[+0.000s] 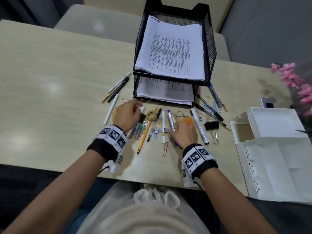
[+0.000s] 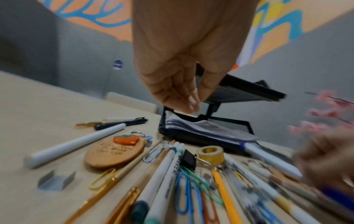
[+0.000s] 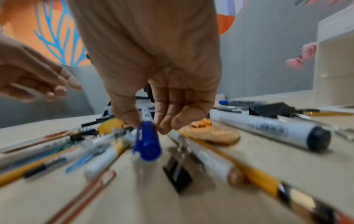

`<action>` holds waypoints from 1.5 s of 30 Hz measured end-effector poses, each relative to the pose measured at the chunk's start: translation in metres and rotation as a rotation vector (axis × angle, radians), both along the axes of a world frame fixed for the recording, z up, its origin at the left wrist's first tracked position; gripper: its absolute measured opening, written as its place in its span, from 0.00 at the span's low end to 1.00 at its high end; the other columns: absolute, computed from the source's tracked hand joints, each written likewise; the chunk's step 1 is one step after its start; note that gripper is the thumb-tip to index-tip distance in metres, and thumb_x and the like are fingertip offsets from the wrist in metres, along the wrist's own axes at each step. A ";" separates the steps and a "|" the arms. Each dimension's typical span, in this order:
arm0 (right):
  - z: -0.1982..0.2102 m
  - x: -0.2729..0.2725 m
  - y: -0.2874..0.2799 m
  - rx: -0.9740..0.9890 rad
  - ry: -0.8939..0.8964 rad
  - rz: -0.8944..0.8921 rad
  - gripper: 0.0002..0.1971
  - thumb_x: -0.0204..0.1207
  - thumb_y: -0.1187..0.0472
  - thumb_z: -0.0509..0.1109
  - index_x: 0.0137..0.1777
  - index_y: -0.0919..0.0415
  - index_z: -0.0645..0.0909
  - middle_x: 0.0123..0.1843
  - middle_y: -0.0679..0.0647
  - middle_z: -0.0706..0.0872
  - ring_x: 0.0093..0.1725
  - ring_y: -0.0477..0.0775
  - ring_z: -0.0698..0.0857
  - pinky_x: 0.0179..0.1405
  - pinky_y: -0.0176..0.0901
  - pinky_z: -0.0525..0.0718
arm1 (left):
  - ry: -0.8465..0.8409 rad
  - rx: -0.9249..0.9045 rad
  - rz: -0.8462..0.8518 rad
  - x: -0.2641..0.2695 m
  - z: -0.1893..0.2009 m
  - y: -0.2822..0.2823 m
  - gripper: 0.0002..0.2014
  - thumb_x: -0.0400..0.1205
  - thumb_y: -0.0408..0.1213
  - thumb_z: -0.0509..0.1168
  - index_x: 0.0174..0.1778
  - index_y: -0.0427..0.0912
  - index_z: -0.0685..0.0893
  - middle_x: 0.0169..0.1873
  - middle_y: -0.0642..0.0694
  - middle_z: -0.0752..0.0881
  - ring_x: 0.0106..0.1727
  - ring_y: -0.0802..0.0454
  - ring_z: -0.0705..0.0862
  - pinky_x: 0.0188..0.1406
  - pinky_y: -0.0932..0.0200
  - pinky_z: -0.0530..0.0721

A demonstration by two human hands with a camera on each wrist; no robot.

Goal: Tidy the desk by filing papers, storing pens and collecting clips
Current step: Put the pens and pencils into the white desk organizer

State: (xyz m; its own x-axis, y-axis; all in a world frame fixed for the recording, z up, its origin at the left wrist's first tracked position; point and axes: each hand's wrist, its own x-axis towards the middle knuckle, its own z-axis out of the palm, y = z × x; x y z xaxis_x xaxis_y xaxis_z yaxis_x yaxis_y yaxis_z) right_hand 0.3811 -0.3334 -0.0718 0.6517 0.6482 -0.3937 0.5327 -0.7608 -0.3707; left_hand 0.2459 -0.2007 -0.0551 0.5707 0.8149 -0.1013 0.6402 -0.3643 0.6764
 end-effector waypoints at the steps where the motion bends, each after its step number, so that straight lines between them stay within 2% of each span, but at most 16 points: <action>1: 0.008 -0.002 0.000 0.044 -0.017 0.002 0.15 0.77 0.54 0.67 0.32 0.57 0.72 0.34 0.52 0.77 0.38 0.56 0.78 0.31 0.40 0.72 | 0.026 0.073 -0.091 -0.002 0.002 -0.006 0.16 0.80 0.32 0.63 0.64 0.41 0.80 0.55 0.39 0.83 0.57 0.44 0.82 0.59 0.52 0.78; 4: 0.033 -0.011 0.004 0.180 0.024 0.103 0.11 0.82 0.59 0.61 0.37 0.57 0.70 0.31 0.48 0.74 0.34 0.53 0.75 0.24 0.36 0.64 | 0.107 0.323 -0.303 -0.003 0.008 -0.018 0.31 0.77 0.36 0.68 0.77 0.44 0.68 0.75 0.42 0.69 0.77 0.45 0.67 0.77 0.51 0.62; 7: 0.053 -0.020 0.009 0.251 0.152 0.288 0.10 0.82 0.57 0.61 0.44 0.61 0.80 0.34 0.51 0.79 0.32 0.48 0.76 0.28 0.37 0.68 | 0.205 0.377 -0.444 0.005 0.008 -0.020 0.35 0.78 0.36 0.66 0.81 0.44 0.59 0.76 0.43 0.69 0.78 0.45 0.66 0.82 0.49 0.53; 10: 0.058 -0.020 0.012 0.448 0.356 0.138 0.12 0.79 0.57 0.66 0.39 0.63 0.84 0.30 0.51 0.80 0.27 0.47 0.76 0.28 0.34 0.74 | 0.257 0.229 -0.528 0.009 0.003 -0.019 0.24 0.80 0.30 0.57 0.74 0.41 0.68 0.57 0.37 0.86 0.60 0.38 0.83 0.65 0.47 0.76; 13: 0.039 -0.003 0.005 0.610 0.357 -0.291 0.12 0.80 0.59 0.64 0.36 0.61 0.81 0.30 0.55 0.82 0.26 0.50 0.79 0.23 0.34 0.77 | 0.201 0.043 -0.413 0.002 -0.006 -0.014 0.18 0.82 0.27 0.53 0.68 0.35 0.75 0.51 0.32 0.86 0.52 0.36 0.84 0.43 0.53 0.77; 15: 0.014 0.009 -0.006 0.442 0.100 -0.363 0.13 0.77 0.63 0.63 0.35 0.69 0.82 0.34 0.63 0.84 0.37 0.64 0.83 0.36 0.48 0.81 | 0.119 -0.044 -0.358 -0.005 -0.014 -0.009 0.13 0.85 0.34 0.55 0.61 0.32 0.77 0.47 0.32 0.85 0.46 0.38 0.83 0.38 0.57 0.72; 18: -0.014 0.005 -0.024 0.103 -0.096 -0.247 0.07 0.71 0.68 0.64 0.41 0.70 0.83 0.43 0.65 0.86 0.47 0.66 0.84 0.44 0.48 0.81 | -0.028 -0.188 -0.304 -0.011 -0.020 -0.005 0.20 0.84 0.48 0.57 0.62 0.34 0.73 0.42 0.38 0.85 0.40 0.42 0.83 0.40 0.54 0.79; 21: -0.023 -0.003 -0.031 -0.021 -0.202 -0.135 0.07 0.71 0.68 0.67 0.45 0.70 0.84 0.47 0.66 0.87 0.51 0.64 0.85 0.43 0.46 0.81 | -0.113 -0.217 -0.265 -0.013 -0.020 -0.005 0.18 0.87 0.46 0.51 0.65 0.35 0.69 0.29 0.48 0.77 0.27 0.50 0.75 0.28 0.61 0.71; 24: -0.020 -0.005 -0.029 -0.073 -0.256 -0.135 0.04 0.71 0.66 0.68 0.40 0.68 0.81 0.46 0.66 0.87 0.49 0.63 0.85 0.38 0.44 0.76 | -0.185 -0.265 -0.236 -0.014 -0.022 -0.004 0.11 0.87 0.41 0.51 0.60 0.39 0.70 0.30 0.50 0.76 0.28 0.52 0.74 0.30 0.61 0.73; 26: -0.013 -0.007 -0.029 0.038 -0.174 -0.246 0.05 0.72 0.66 0.67 0.36 0.65 0.77 0.41 0.63 0.84 0.44 0.61 0.82 0.38 0.44 0.76 | -0.260 -0.416 -0.162 -0.012 -0.019 -0.005 0.05 0.86 0.37 0.54 0.55 0.42 0.72 0.37 0.46 0.81 0.34 0.51 0.79 0.36 0.59 0.78; 29: 0.007 -0.024 -0.022 0.420 0.144 -0.374 0.04 0.76 0.67 0.66 0.41 0.66 0.81 0.36 0.53 0.80 0.35 0.49 0.78 0.32 0.33 0.76 | -0.364 -0.710 -0.062 -0.006 -0.011 -0.011 0.07 0.86 0.34 0.54 0.49 0.41 0.77 0.40 0.48 0.82 0.39 0.57 0.80 0.37 0.66 0.77; 31: 0.020 -0.045 -0.011 0.541 0.335 -0.326 0.06 0.78 0.67 0.65 0.42 0.62 0.82 0.36 0.47 0.81 0.34 0.41 0.79 0.30 0.27 0.76 | -0.425 -0.891 -0.040 0.002 -0.010 -0.017 0.09 0.87 0.34 0.53 0.50 0.40 0.79 0.42 0.45 0.82 0.40 0.55 0.78 0.38 0.64 0.76; 35: 0.019 -0.063 0.003 0.551 0.386 -0.170 0.07 0.77 0.65 0.68 0.38 0.57 0.83 0.30 0.43 0.82 0.24 0.30 0.79 0.30 0.24 0.74 | -0.578 -1.122 0.021 0.014 -0.005 -0.019 0.14 0.88 0.31 0.49 0.41 0.38 0.77 0.39 0.43 0.84 0.41 0.52 0.84 0.47 0.58 0.82; 38: 0.011 -0.043 -0.003 0.488 0.278 -0.282 0.10 0.78 0.65 0.66 0.37 0.67 0.85 0.35 0.54 0.85 0.34 0.42 0.82 0.41 0.37 0.81 | -0.614 -1.075 0.019 0.015 0.003 -0.011 0.13 0.87 0.30 0.50 0.37 0.40 0.72 0.27 0.46 0.84 0.27 0.56 0.85 0.41 0.59 0.81; 41: 0.001 -0.016 -0.017 0.265 -0.015 -0.427 0.09 0.78 0.68 0.62 0.46 0.69 0.84 0.47 0.61 0.86 0.49 0.60 0.84 0.47 0.45 0.80 | -0.551 -0.977 0.005 0.011 0.006 -0.001 0.10 0.86 0.28 0.51 0.40 0.41 0.72 0.29 0.46 0.75 0.24 0.58 0.76 0.30 0.65 0.77; 45: -0.011 -0.007 -0.026 -0.062 -0.200 -0.289 0.09 0.75 0.72 0.62 0.52 0.71 0.81 0.53 0.66 0.85 0.55 0.65 0.84 0.45 0.46 0.80 | -0.490 -0.959 0.052 0.009 0.000 0.007 0.09 0.86 0.30 0.53 0.42 0.41 0.75 0.27 0.48 0.73 0.17 0.63 0.74 0.26 0.65 0.76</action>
State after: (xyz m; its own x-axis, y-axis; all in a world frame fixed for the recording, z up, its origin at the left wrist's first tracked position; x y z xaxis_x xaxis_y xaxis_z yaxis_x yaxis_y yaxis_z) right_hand 0.3739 -0.3596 -0.0829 0.8726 0.4053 -0.2725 0.3500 -0.9082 -0.2296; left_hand 0.2550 -0.1938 -0.0552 0.6896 0.5417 -0.4806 0.2219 0.4737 0.8523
